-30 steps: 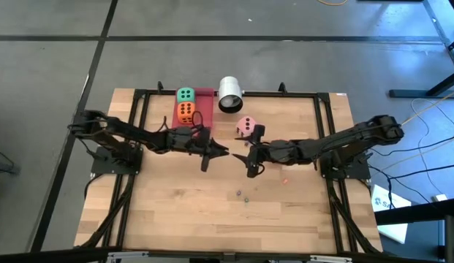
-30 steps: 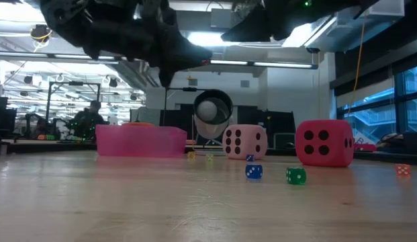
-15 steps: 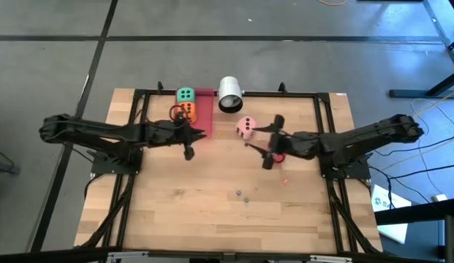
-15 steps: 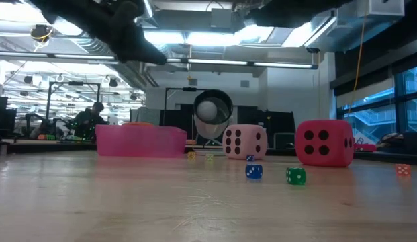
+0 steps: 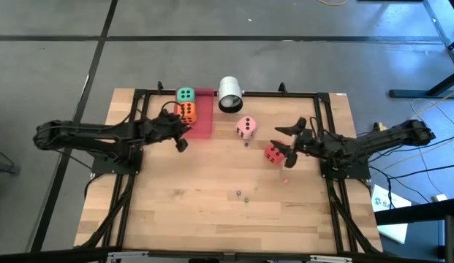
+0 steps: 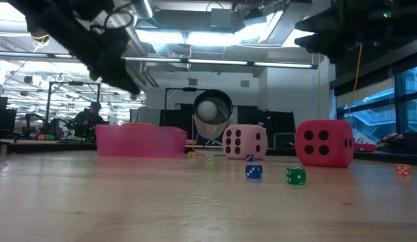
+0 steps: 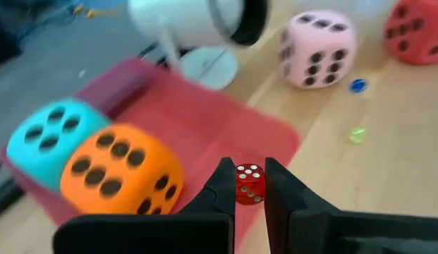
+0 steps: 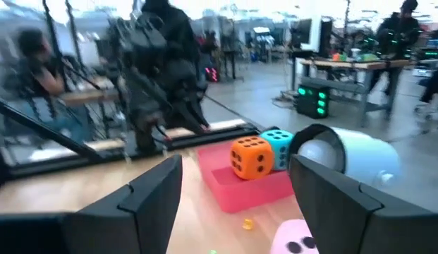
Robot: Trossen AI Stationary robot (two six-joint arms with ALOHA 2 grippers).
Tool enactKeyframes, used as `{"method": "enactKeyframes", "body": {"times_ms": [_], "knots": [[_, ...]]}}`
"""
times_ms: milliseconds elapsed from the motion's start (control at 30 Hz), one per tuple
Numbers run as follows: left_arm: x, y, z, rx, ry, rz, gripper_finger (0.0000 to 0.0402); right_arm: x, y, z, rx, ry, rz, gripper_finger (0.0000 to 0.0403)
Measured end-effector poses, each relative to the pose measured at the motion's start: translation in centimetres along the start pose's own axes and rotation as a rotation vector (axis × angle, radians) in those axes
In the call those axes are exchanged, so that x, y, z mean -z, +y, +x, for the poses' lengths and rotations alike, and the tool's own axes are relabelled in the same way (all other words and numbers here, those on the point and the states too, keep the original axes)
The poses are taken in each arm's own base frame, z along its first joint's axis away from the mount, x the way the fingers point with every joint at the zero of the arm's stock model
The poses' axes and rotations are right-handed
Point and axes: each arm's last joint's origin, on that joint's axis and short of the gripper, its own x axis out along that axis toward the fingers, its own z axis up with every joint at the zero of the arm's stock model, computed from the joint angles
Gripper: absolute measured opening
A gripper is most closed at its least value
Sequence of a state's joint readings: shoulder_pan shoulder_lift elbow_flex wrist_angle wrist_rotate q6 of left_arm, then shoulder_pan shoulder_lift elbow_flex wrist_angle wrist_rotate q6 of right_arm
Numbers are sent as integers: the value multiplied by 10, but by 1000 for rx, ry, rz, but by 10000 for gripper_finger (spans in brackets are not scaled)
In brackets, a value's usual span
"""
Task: Pick & Place Dice
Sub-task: Put the small red dice into the red bin
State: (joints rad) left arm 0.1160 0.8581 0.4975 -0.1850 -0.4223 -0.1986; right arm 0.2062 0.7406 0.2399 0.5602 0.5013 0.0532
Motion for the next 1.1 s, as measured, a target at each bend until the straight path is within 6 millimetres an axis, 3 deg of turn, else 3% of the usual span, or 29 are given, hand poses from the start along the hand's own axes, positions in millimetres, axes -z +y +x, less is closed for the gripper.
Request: {"method": "enactKeyframes", "body": {"times_ms": [367, 667, 1100], "knots": [[19, 20, 18, -73, 96, -148, 17, 23, -5, -9, -50, -13, 39, 261], [28, 30, 52, -41, 197, -201, 17, 28, -6, -10, -48, 2, 30, 261], [2, 35, 83, -91, 439, -210, 18, 30, -10, -9, -16, 21, 6, 261]]}}
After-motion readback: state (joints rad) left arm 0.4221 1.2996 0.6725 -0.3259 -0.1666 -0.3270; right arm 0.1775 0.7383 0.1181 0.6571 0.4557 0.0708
